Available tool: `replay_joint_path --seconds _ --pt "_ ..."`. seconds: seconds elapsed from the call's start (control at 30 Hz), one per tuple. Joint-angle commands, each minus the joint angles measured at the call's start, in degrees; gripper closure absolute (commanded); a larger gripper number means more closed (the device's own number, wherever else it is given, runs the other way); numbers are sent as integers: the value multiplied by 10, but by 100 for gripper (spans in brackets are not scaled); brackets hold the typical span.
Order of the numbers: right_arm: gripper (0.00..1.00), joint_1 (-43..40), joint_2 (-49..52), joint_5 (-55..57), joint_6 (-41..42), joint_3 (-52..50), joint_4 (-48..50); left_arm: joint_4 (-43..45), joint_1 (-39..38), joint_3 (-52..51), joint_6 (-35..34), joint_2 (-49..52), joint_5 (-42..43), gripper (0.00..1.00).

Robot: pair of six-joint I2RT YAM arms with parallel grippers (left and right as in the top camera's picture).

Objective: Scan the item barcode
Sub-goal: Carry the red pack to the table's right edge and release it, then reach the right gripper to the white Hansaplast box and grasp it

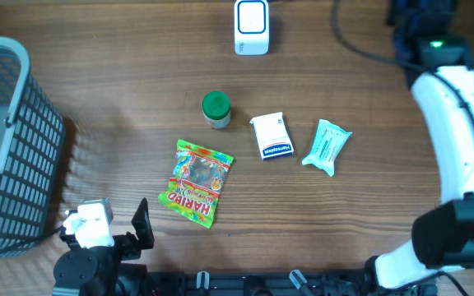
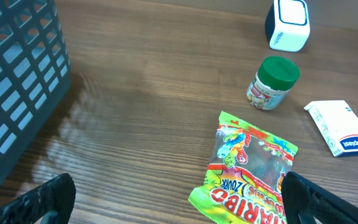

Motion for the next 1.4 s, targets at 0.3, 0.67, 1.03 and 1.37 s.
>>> replay_joint_path --seconds 0.3,0.67,1.03,1.37 --pt "96 -237 209 -108 92 -14 -19 2 -4 -2 -2 -2 -5 0" --pt "6 -344 212 -95 115 -13 -54 2 -4 -2 -2 -2 -5 0" --pt "1 -184 68 -423 179 -13 -144 2 -4 -2 -2 -2 -5 0" --pt "1 114 72 -393 -22 -14 -337 2 -4 -2 -2 -2 -5 0"
